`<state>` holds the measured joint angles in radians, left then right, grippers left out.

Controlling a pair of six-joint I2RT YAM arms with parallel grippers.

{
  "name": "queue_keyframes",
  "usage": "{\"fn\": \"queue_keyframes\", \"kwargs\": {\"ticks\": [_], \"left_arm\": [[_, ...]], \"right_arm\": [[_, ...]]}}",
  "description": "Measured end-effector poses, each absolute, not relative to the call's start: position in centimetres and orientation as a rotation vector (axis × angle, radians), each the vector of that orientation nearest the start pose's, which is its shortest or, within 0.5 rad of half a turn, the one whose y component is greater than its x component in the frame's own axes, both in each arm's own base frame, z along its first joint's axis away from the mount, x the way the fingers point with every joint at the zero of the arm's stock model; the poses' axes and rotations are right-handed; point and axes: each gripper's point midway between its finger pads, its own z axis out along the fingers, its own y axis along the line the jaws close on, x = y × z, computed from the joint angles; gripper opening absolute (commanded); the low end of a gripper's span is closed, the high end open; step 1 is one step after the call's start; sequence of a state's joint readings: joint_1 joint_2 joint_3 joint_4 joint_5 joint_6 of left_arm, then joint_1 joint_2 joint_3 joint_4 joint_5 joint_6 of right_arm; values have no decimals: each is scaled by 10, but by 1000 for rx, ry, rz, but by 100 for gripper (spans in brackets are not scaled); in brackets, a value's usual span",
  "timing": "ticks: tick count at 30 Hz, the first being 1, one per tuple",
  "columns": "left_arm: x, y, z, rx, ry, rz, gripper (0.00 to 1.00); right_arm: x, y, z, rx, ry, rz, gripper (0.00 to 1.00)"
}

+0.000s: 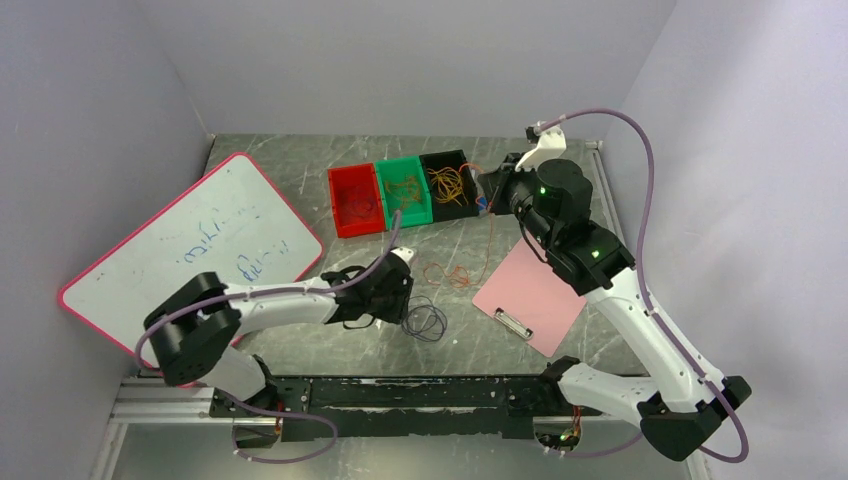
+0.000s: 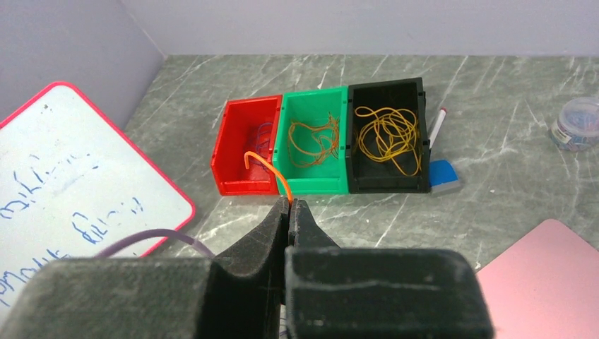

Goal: Untangle the cables

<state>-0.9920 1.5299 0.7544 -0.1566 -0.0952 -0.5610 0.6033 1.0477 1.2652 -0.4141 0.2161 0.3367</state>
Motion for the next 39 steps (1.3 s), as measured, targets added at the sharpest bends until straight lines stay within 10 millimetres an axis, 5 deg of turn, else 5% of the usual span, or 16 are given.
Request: {"fn": "queue_keyframes", "kwargs": {"ticks": [5,13,16,21,33,39], "left_arm": [[193,-292,63,471,2444,-538,61],[232,-308,114,462,2319,-597,59],[250,-310,112,477,2322,-578,58],[267,-316,80,564,2381,-519,56],[277,-328,65,661,2397,-522,56],[286,-337,69,680,2378,-547,55]], "right_arm": [[301,178,363,-79,1788,490,0],[299,176,357,-68,1800,486,0],[300,170,353,-40,1814,457,0],[304,154,337,16,1856,360,0],[321,84,240,176,2063,55,0],[318,70,198,196,2156,21,0]]}}
